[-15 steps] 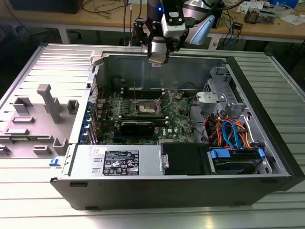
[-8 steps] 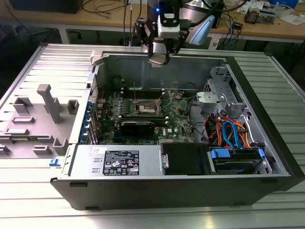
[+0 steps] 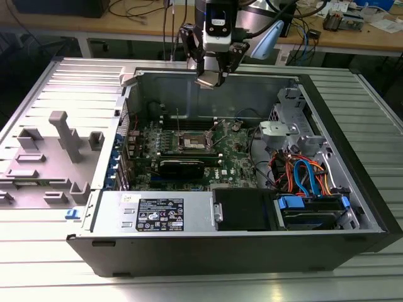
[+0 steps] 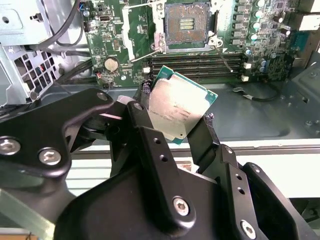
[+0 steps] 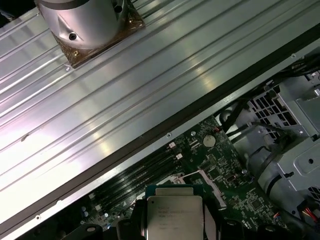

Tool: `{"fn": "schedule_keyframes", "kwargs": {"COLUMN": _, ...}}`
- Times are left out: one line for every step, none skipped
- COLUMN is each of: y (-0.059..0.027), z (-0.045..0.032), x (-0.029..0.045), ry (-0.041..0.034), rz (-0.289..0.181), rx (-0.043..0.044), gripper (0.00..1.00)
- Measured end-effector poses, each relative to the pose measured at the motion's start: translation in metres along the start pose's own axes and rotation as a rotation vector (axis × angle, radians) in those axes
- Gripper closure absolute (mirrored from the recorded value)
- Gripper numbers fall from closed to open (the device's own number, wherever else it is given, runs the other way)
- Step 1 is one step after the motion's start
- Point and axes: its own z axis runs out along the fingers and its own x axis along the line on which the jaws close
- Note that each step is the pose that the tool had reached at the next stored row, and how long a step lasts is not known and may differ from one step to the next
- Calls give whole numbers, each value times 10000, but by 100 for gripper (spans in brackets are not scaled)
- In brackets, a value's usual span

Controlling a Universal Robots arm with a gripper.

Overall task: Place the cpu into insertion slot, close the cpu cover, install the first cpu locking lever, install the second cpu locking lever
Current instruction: 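Place the cpu into insertion slot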

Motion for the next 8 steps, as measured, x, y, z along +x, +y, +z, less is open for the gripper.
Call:
{"fn": "schedule_keyframes", "kwargs": {"y": 0, "z": 0, "x": 0, "ry": 0, "rz": 0, "rx": 0, "gripper": 45}}
{"fn": "schedule_keyframes", "kwargs": {"y": 0, "z": 0, "x": 0, "ry": 0, "rz": 0, "rx": 0, "gripper": 45}}
{"fn": "schedule_keyframes", "kwargs": {"y": 0, "z": 0, "x": 0, "ry": -1, "rz": 9, "rx": 0, "gripper": 45}}
{"fn": "schedule_keyframes", "kwargs": {"y": 0, "z": 1, "x": 0, "ry": -3, "rz": 40, "rx": -1, "gripper": 45}}
{"fn": "schedule_keyframes", "kwargs": {"y": 0, "z": 3, "x": 0, "ry": -13, "rz": 154, "rx": -3, "gripper": 45}}
{"fn": "schedule_keyframes", "kwargs": {"y": 0, "z": 5, "x": 0, "ry": -22, "rz": 261, "rx": -6, "gripper": 45}}
{"fn": "schedule_keyframes", "kwargs": {"y": 0, "z": 8, "x": 0, "ry": -32, "rz": 385, "rx": -8, "gripper": 45}}
{"fn": "schedule_keyframes", "kwargs": {"y": -1, "z": 12, "x": 0, "ry": -49, "rz": 602, "rx": -11, "gripper": 45}}
